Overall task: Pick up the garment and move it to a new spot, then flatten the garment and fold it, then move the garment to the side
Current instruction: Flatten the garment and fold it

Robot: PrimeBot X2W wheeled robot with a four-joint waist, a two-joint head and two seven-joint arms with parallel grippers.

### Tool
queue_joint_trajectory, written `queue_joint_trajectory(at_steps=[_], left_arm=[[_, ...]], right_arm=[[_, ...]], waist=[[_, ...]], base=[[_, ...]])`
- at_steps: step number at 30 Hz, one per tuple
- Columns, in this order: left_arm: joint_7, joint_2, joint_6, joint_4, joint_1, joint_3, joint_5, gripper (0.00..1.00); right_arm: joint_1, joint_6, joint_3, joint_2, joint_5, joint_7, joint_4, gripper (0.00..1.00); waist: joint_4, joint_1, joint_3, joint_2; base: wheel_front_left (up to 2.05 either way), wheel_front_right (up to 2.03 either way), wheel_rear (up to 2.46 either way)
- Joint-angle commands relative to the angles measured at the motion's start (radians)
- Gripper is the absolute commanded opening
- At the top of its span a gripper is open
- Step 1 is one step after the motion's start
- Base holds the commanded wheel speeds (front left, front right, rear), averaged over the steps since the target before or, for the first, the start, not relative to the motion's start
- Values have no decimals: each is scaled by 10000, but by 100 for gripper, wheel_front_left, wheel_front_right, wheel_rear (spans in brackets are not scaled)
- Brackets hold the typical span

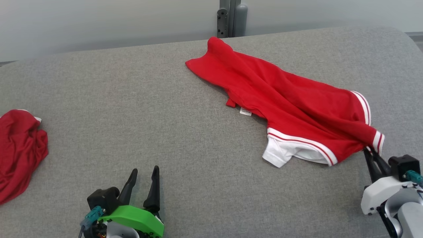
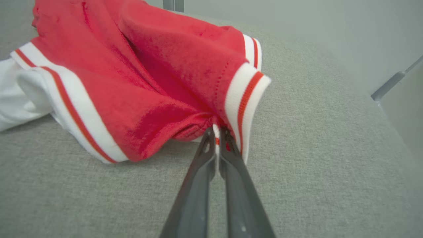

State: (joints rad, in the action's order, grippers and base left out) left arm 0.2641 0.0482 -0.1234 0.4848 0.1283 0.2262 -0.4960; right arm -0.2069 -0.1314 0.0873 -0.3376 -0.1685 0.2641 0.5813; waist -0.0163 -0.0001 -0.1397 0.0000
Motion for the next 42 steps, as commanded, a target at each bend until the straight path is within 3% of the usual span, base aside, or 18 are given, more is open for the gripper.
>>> queue_joint_trajectory(at_steps=[1, 2, 3, 7, 11, 18, 26, 28, 29, 35, 42], left_arm=[[3, 45, -44, -10, -99, -57, 78, 100], [4, 45, -46, -8, -92, -62, 82, 100], [3, 44, -47, -5, -79, -62, 87, 100], [4, 44, -53, 7, -13, 0, 68, 100], [4, 44, -59, -9, 100, 72, -25, 100], [4, 44, -56, -10, 189, 126, -152, 100], [3, 42, -61, 20, 173, 23, -180, 100], [4, 42, -62, 40, 227, 29, -172, 100], [4, 42, -62, 42, 241, 34, -169, 100], [3, 42, -52, 60, 132, -94, -163, 100], [3, 41, -55, 42, -187, -144, -130, 100]], right_arm=[[-103, 13, -290, 120, 158, 6, -187, 48], [-165, 12, -427, 251, 267, 6, -383, 95], [-222, 9, -492, 386, 400, 6, -641, 100], [-334, 10, -109, 836, 630, 6, -1741, 100], [-291, 10, 1191, 1204, 420, 6, -2472, 100], [-329, 12, 3270, 1127, -214, 6, -1659, 100], [-744, 12, 3290, 1363, 226, 6, -404, 100], [-916, 12, 3239, 1475, 298, 6, -94, 49], [-1017, 12, 3146, 1528, 321, 6, -36, 0], [-1238, 12, 2113, 1458, 519, 6, -478, 0], [-1029, 12, 320, 1109, 587, 6, -1936, 0]], waist=[[10, 1, -34, 0], [16, 1, -54, 0], [28, 1, -83, 0], [100, 1, -150, 0], [217, 1, -227, 0], [498, 1, -334, 0], [568, 1, -421, 0], [578, 1, -436, 0], [588, 1, -434, 0], [483, 1, -237, 0], [119, 1, 169, 0]], base=[[0, 0, 0], [0, 0, 0], [0, 0, 0], [0, 0, 0], [0, 0, 0], [0, 0, 0], [0, 0, 0], [0, 0, 0], [0, 0, 0], [0, 0, 0], [0, 0, 0]])
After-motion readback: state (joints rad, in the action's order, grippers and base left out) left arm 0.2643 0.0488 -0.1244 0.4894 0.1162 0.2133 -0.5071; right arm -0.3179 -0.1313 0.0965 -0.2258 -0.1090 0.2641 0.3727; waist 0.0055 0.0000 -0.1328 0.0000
